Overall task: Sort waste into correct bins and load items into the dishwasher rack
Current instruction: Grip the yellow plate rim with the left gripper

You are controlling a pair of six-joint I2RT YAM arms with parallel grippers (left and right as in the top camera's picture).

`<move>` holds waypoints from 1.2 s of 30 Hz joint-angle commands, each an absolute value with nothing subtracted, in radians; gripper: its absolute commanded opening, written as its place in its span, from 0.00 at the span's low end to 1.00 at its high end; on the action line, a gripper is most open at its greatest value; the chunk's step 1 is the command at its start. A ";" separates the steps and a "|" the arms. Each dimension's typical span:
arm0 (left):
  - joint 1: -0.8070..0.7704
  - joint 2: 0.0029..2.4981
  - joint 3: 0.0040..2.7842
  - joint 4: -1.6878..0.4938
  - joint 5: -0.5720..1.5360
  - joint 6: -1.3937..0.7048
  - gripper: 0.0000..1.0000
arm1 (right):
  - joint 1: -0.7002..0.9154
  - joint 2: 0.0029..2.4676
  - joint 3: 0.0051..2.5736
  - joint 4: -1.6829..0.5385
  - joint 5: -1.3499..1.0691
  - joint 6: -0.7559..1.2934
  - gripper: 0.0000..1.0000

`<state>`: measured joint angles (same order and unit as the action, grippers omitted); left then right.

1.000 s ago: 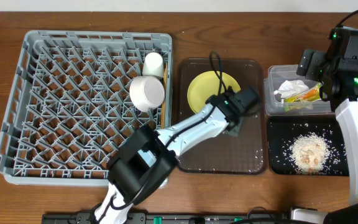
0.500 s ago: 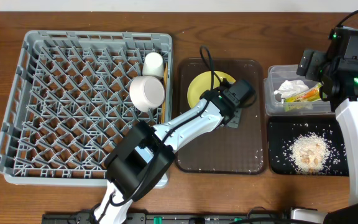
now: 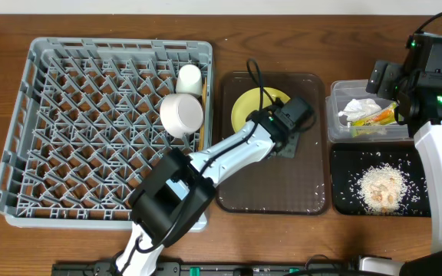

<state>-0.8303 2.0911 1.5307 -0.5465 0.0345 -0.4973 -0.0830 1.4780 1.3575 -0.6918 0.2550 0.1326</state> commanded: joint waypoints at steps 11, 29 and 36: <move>-0.825 2.094 1.464 -0.510 -0.030 -0.523 0.06 | -0.088 1.466 1.367 -0.693 0.257 0.141 0.99; -0.910 2.086 1.453 -0.574 0.434 -0.506 0.06 | -0.088 1.466 1.367 -0.693 0.257 0.141 0.99; -0.782 2.000 1.454 -0.604 0.342 -0.455 0.25 | -0.088 1.466 1.367 -0.693 0.257 0.141 0.99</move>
